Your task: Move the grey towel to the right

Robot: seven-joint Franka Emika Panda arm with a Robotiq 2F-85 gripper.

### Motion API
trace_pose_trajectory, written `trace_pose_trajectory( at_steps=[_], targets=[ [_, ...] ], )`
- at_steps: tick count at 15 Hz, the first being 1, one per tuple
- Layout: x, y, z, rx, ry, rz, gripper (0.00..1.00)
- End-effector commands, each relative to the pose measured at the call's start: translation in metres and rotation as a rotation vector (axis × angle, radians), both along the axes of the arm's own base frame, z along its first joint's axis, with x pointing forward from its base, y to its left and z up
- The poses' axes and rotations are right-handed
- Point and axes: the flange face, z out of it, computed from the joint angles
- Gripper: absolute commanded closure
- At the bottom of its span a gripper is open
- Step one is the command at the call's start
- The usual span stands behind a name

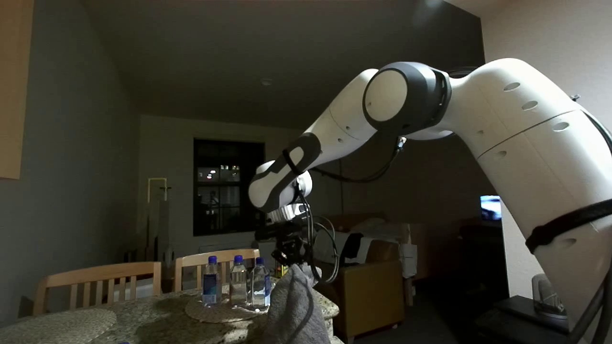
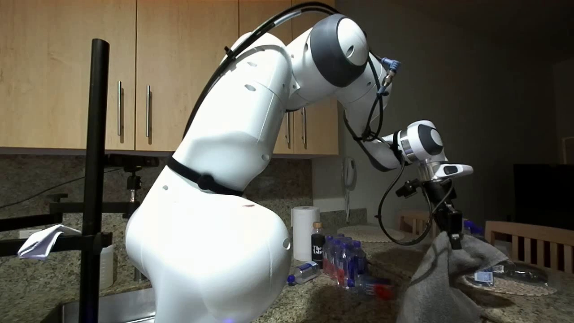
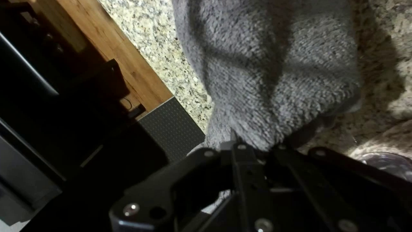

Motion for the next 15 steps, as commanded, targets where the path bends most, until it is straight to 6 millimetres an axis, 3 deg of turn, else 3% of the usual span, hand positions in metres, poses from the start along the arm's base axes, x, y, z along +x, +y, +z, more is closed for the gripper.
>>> trace_pose_trajectory(
  at_steps=[1, 8, 15],
  targets=[
    [0.004, 0.018, 0.034, -0.01, -0.002, 0.067, 0.92],
    [-0.005, 0.096, 0.071, 0.007, -0.047, 0.117, 0.92],
    [-0.032, 0.198, 0.062, 0.07, -0.105, 0.032, 0.92]
  ],
)
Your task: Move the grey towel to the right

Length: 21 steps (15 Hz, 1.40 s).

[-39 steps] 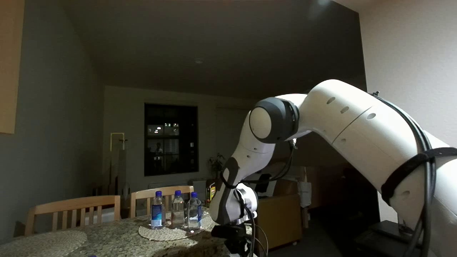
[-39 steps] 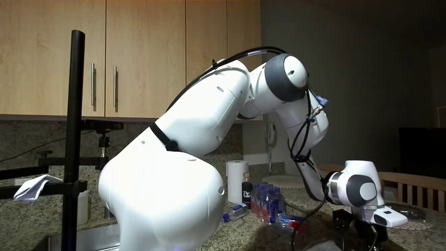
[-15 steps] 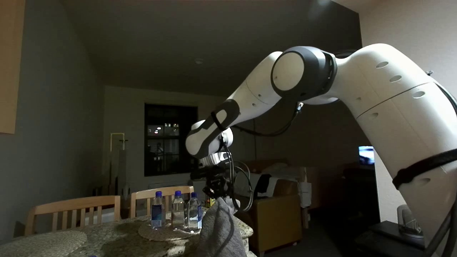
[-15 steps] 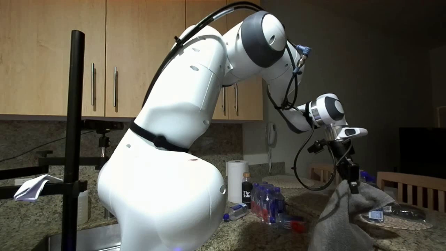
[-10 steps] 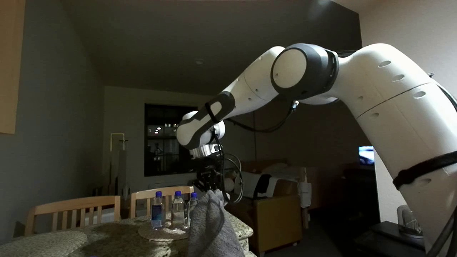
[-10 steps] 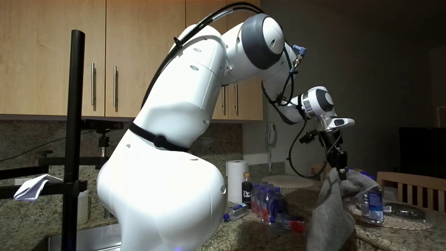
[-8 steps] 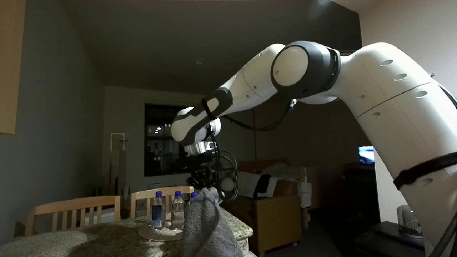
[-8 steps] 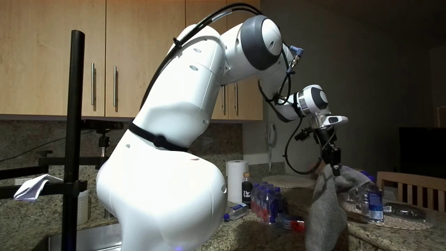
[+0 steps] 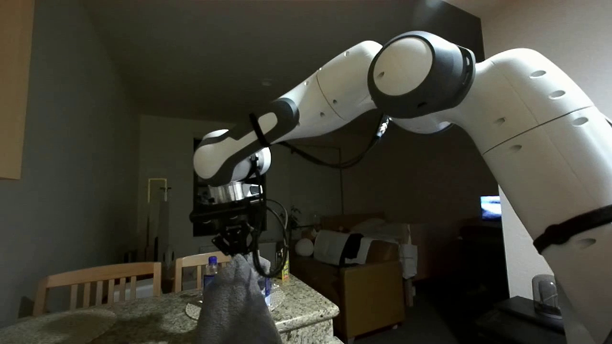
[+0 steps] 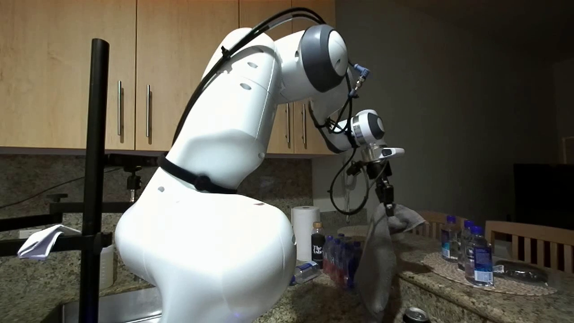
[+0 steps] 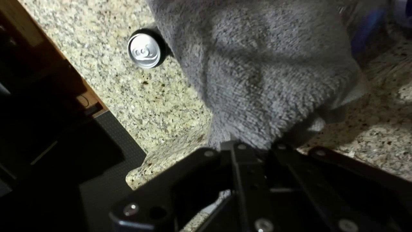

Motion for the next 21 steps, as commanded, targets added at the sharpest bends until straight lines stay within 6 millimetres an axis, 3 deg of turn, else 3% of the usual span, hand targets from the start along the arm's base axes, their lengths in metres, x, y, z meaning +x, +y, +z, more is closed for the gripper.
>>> trace_pose_trajectory(
  at_steps=[1, 5, 10, 21],
  targets=[
    [-0.024, 0.036, -0.007, 0.024, -0.018, -0.099, 0.92],
    [-0.044, 0.072, -0.038, 0.018, -0.01, -0.171, 0.92],
    [-0.07, 0.1, -0.073, 0.072, 0.015, -0.214, 0.92],
    [-0.106, 0.121, -0.126, 0.146, 0.135, -0.232, 0.92]
  ],
)
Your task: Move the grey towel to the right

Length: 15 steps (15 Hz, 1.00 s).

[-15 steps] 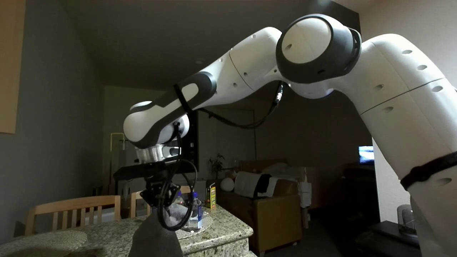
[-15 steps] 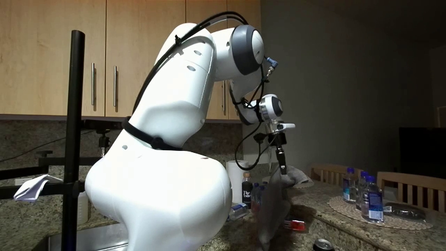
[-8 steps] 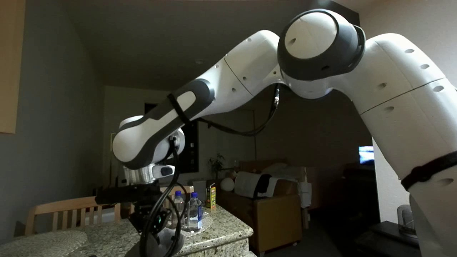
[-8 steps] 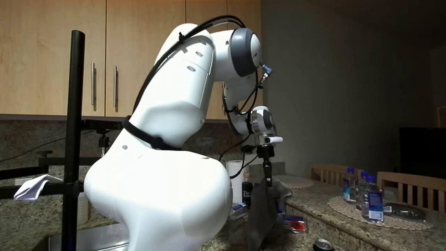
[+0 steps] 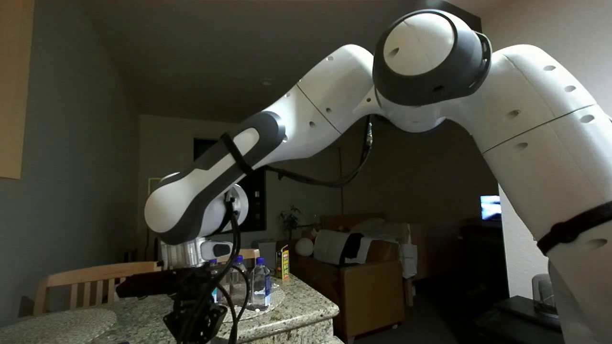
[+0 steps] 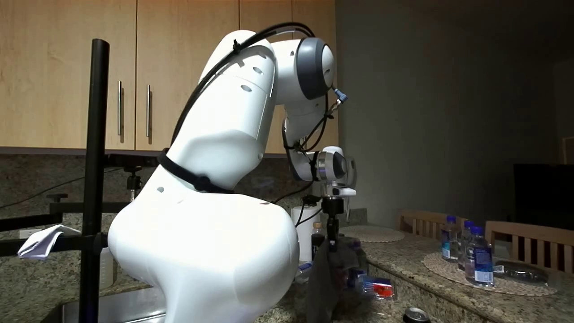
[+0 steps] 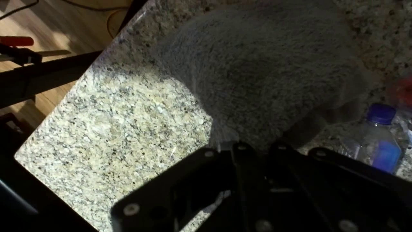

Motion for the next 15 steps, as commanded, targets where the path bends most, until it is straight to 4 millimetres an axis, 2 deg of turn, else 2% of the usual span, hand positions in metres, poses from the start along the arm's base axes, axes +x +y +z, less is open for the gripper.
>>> trace_pose_trajectory(
  at_steps=[1, 4, 11, 15],
  targets=[
    [-0.017, 0.0, -0.008, 0.029, 0.021, -0.025, 0.92],
    [-0.022, 0.001, -0.02, 0.017, 0.01, -0.043, 0.92],
    [-0.011, 0.007, -0.044, 0.003, -0.246, -0.178, 0.92],
    [-0.009, 0.002, -0.066, -0.062, -0.267, -0.229, 0.92]
  ],
)
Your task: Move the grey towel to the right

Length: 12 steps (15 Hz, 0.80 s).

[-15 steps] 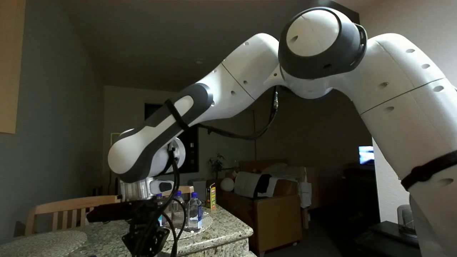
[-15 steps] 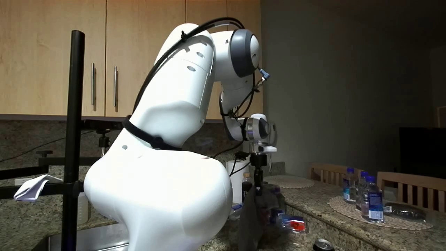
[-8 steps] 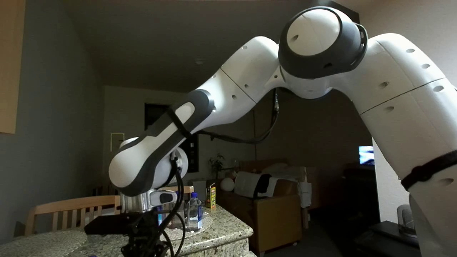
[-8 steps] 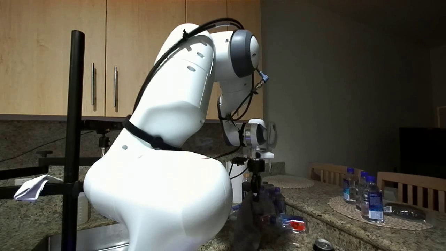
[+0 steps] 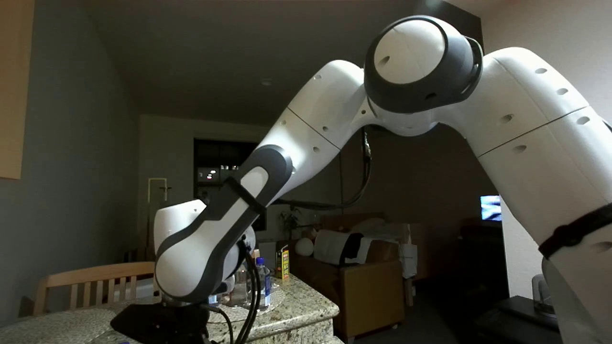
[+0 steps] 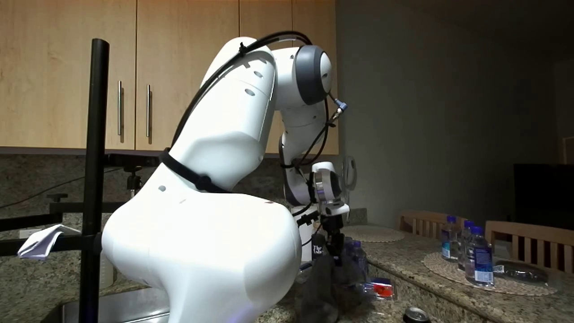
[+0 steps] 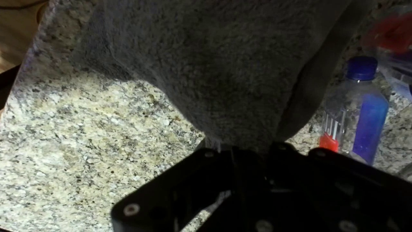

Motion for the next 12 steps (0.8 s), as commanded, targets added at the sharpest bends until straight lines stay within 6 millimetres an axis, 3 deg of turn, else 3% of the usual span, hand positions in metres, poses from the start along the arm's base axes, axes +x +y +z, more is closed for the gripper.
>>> trace_pose_trajectory(
  at_steps=[1, 12],
  targets=[
    [-0.003, -0.007, -0.019, -0.045, -0.016, -0.056, 0.92],
    [-0.007, -0.024, -0.069, -0.04, 0.092, -0.099, 0.92]
  ],
)
